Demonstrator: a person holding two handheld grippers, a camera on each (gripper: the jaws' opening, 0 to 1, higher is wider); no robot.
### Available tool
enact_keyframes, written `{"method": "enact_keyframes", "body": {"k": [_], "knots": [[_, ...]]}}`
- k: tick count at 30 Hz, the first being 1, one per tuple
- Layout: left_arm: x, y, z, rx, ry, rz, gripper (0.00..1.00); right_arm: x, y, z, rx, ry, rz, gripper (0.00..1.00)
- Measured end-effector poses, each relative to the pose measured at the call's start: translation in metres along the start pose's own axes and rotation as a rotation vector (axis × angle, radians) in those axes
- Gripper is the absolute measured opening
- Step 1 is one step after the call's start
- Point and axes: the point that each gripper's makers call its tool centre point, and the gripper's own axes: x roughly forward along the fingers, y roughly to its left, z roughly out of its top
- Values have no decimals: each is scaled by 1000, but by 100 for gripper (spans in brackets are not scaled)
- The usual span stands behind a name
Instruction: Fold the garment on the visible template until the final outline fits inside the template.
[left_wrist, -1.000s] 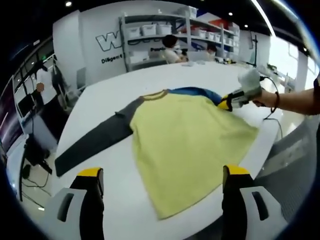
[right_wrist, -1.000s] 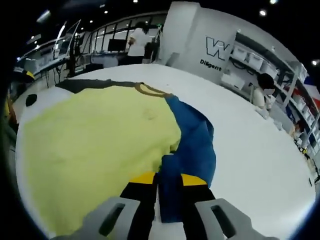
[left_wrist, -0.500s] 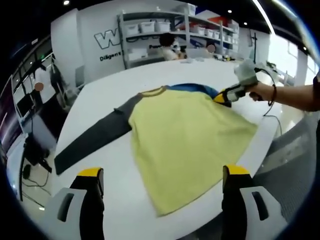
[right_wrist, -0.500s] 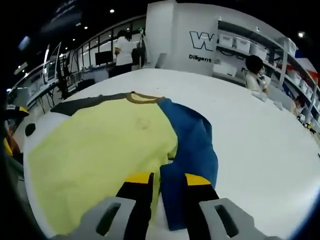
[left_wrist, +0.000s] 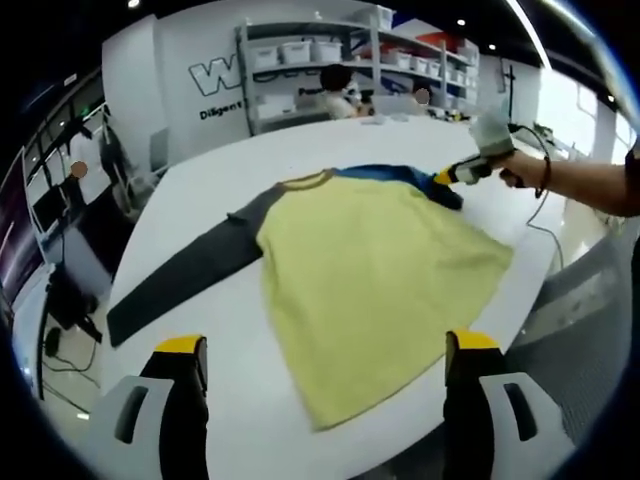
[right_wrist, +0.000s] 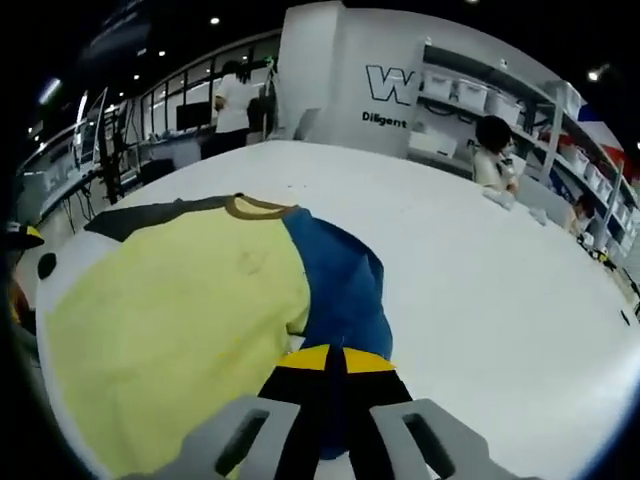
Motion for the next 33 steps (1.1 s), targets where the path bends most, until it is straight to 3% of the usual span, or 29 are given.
{"method": "enact_keyframes", "body": {"k": [14,17,33], "knots": [[1,-3,2,9,-5,-5,96,-28,-72,20,41,-22,-141,0],[1,-3,3,11,-8,-5,95,-30,-90,22,-11,-6,-188,0],[3,-4,2,19,1,-10,96,-34,-169,35,-52,25,-292,0]]}}
